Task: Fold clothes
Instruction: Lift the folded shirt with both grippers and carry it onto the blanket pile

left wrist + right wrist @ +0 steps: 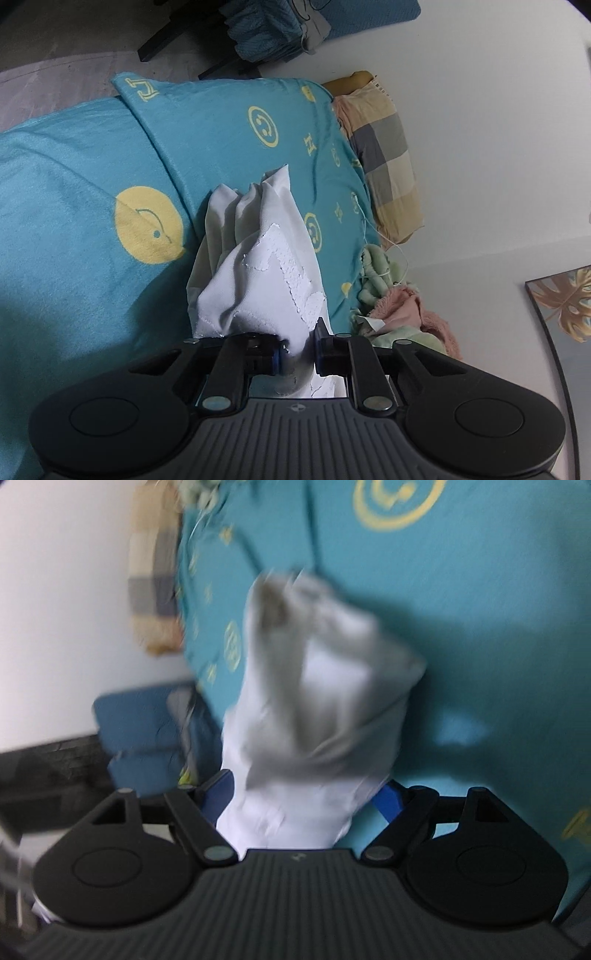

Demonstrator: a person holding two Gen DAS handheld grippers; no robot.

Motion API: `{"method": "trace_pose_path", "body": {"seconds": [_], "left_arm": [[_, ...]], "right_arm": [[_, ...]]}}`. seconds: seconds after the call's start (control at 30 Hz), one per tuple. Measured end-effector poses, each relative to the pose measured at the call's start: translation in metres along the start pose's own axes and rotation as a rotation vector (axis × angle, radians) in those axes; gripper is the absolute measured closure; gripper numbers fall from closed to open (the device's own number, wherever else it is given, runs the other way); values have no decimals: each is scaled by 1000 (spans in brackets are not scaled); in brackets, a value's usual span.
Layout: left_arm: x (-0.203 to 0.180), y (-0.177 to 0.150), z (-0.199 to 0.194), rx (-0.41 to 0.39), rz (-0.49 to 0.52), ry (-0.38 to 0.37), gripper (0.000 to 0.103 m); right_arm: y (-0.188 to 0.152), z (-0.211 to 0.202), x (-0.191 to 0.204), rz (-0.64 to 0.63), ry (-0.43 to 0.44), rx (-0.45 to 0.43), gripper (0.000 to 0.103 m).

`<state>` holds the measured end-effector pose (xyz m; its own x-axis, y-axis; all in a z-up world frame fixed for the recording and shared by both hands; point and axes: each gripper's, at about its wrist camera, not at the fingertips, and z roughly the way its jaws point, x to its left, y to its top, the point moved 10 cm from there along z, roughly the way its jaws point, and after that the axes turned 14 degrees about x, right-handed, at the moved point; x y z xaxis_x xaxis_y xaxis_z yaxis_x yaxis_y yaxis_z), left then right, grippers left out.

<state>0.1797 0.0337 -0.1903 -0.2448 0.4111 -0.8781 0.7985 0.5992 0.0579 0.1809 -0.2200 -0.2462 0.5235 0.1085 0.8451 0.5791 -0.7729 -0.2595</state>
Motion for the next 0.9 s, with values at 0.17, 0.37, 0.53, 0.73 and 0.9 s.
{"method": "trace_pose_path", "body": {"seconds": [0.17, 0.37, 0.53, 0.73, 0.9], "left_arm": [[-2, -2, -2, 0, 35, 23, 86], [-16, -8, -19, -5, 69, 39, 86], [-68, -21, -25, 16, 119, 24, 86], [-209, -42, 37, 99, 230, -48, 86], [-359, -71, 133, 218, 336, -197, 87]], "right_arm": [[8, -1, 4, -84, -74, -63, 57], [0, -17, 23, -163, -47, -63, 75], [-1, -62, 49, -171, 43, -54, 78], [46, -151, 120, -264, 131, -149, 78], [128, -255, 212, -406, 169, -314, 78]]}}
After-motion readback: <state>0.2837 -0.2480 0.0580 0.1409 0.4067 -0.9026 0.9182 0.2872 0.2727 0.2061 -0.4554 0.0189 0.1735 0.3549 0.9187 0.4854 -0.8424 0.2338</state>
